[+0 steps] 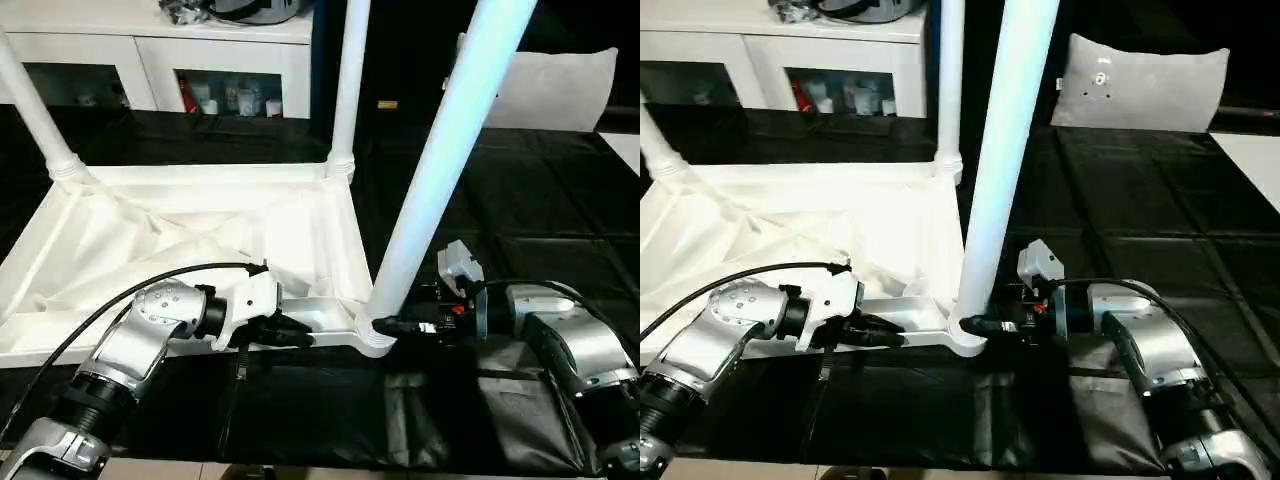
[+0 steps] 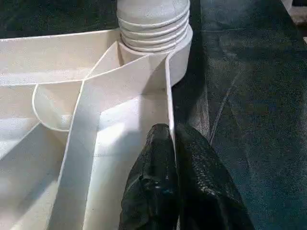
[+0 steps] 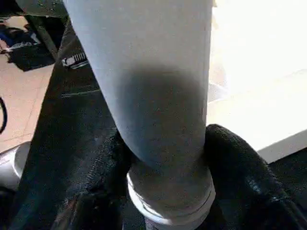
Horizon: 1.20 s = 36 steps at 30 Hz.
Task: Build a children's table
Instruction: Rotate leg to tighten
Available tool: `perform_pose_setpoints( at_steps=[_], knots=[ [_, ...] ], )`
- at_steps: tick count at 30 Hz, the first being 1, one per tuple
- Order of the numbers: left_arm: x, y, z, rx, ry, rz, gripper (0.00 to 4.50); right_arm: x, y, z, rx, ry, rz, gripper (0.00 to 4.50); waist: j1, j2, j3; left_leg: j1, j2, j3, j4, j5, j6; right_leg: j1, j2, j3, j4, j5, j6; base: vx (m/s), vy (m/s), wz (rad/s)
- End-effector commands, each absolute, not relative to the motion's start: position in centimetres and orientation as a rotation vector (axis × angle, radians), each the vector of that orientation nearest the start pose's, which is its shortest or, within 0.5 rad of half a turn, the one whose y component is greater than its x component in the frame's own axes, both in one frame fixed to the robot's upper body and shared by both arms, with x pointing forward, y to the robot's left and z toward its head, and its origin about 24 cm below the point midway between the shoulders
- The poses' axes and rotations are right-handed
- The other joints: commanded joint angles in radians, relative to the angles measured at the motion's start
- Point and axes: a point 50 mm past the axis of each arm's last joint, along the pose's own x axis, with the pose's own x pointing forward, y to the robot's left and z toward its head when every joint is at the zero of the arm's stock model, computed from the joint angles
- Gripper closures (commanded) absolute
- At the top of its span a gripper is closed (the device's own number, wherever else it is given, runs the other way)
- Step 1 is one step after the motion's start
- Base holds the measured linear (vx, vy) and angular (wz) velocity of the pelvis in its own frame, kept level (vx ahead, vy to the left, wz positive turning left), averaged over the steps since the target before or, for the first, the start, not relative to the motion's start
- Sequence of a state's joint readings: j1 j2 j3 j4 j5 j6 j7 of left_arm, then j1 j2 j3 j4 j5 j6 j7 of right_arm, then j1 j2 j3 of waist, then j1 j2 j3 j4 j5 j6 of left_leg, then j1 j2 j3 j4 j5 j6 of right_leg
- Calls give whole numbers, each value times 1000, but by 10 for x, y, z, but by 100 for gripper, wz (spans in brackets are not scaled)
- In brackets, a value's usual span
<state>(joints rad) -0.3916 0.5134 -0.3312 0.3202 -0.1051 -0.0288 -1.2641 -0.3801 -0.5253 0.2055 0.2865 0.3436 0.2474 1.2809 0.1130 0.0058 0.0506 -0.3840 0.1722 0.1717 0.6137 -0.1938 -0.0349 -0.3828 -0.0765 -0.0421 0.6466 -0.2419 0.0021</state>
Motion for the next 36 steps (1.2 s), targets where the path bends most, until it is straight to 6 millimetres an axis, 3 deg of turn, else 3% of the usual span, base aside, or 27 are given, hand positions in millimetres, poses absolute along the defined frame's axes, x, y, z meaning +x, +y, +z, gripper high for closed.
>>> perform_pose_setpoints(
  at_steps=[1, 7, 10, 14, 17, 19, 20, 21, 22, 23, 25, 26, 27, 28, 30, 36],
  knots=[
    [274, 146, 56, 482, 307, -1525, 450, 281, -166, 66, -73, 356, 1391, 239, 2, -2, -65, 18, 59, -14, -71, -105, 63, 42, -71, 38, -64, 68, -297, 0, 0, 0],
    [273, 143, 54, 439, 287, -1519, 450, 275, -162, 62, -46, 368, 1413, 246, 2, -2, -65, 18, 59, -14, -71, -109, 59, 43, -71, 38, -64, 73, -296, 0, 0, 0],
    [275, 135, 55, 399, 261, -1491, 450, 273, -154, 57, -22, 372, 1382, 249, 1, 6, -65, 18, 60, -15, -72, -112, 55, 42, -71, 39, -63, 77, -298, 0, 0, 0],
    [278, 127, 55, 390, 258, -1445, 450, 271, -145, 52, -34, 389, 1326, 249, -2, 4, -61, 22, 60, -16, -78, -150, 35, 40, -70, 40, -71, 23, -286, 0, 0, 0],
    [288, 115, 53, 387, 270, -1332, 450, 277, -132, 46, -18, 385, 1189, 249, -10, 7, -48, 28, 59, -18, -91, -258, -18, 33, -73, 44, -91, -170, -253, 0, 0, 0],
    [292, 109, 53, 381, 274, -1281, 450, 281, -126, 44, 9, 381, 1115, 252, -16, 4, -40, 34, 58, -25, -102, -343, -49, 33, -78, 46, -108, -347, -199, 0, 0, 0],
    [296, 104, 53, 373, 271, -1244, 450, 285, -121, 43, 25, 376, 1060, 252, -16, 4, -40, 34, 58, -25, -102, -343, -49, 33, -78, 46, -108, -347, -199, 0, 0, 0],
    [308, 81, 56, 335, 262, -1121, 450, 299, -104, 40, 82, 370, 864, 253, -29, 11, -36, 44, 55, -28, -103, -393, -84, 18, -77, 48, -115, -429, -180, 0, 0, 0],
    [312, 69, 58, 317, 256, -1075, 450, 305, -97, 38, 103, 375, 772, 253, -36, 5, -38, 47, 49, -36, -102, -417, -105, 21, -83, 41, -122, -512, -150, 0, 0, 0],
    [315, 60, 60, 306, 249, -1042, 450, 309, -92, 37, 111, 381, 704, 253, -36, 2, -42, 47, 49, -39, -103, -410, -104, 24, -86, 40, -126, -531, -134, -57, 16, -10],
    [315, 53, 61, 309, 245, -1032, 450, 311, -89, 36, 114, 386, 660, 253, -37, 5, -48, 37, 52, -38, -109, -352, -90, 33, -83, 41, -124, -437, -131, -29, 8, -5],
    [315, 50, 61, 314, 245, -1034, 450, 312, -88, 36, 116, 388, 650, 253, -39, 2, -53, 29, 54, -34, -112, -295, -74, 40, -77, 41, -116, -316, -146, 0, 0, 0],
    [314, 46, 61, 333, 246, -1039, 450, 313, -86, 38, 127, 380, 643, 253, -39, 4, -50, 30, 53, -28, -110, -275, -58, 35, -72, 42, -115, -245, -159, 0, 0, 0],
    [314, 45, 61, 339, 246, -1041, 450, 313, -86, 38, 131, 374, 647, 253, -38, 1, -49, 36, 51, -23, -106, -294, -44, 30, -72, 44, -119, -258, -168, 0, 0, 0],
    [314, 47, 60, 358, 249, -1040, 450, 313, -85, 40, 126, 351, 657, 198, -37, 5, -51, 30, 50, -23, -106, -284, -38, 36, -76, 45, -121, -271, -171, 0, 0, 0],
    [320, 67, 55, 418, 292, -969, 450, 310, -94, 43, 119, 297, 653, 135, -30, 8, -51, 29, 53, -21, -108, -247, -29, 35, -71, 45, -115, -193, -179, 0, 0, 0]
  ],
)
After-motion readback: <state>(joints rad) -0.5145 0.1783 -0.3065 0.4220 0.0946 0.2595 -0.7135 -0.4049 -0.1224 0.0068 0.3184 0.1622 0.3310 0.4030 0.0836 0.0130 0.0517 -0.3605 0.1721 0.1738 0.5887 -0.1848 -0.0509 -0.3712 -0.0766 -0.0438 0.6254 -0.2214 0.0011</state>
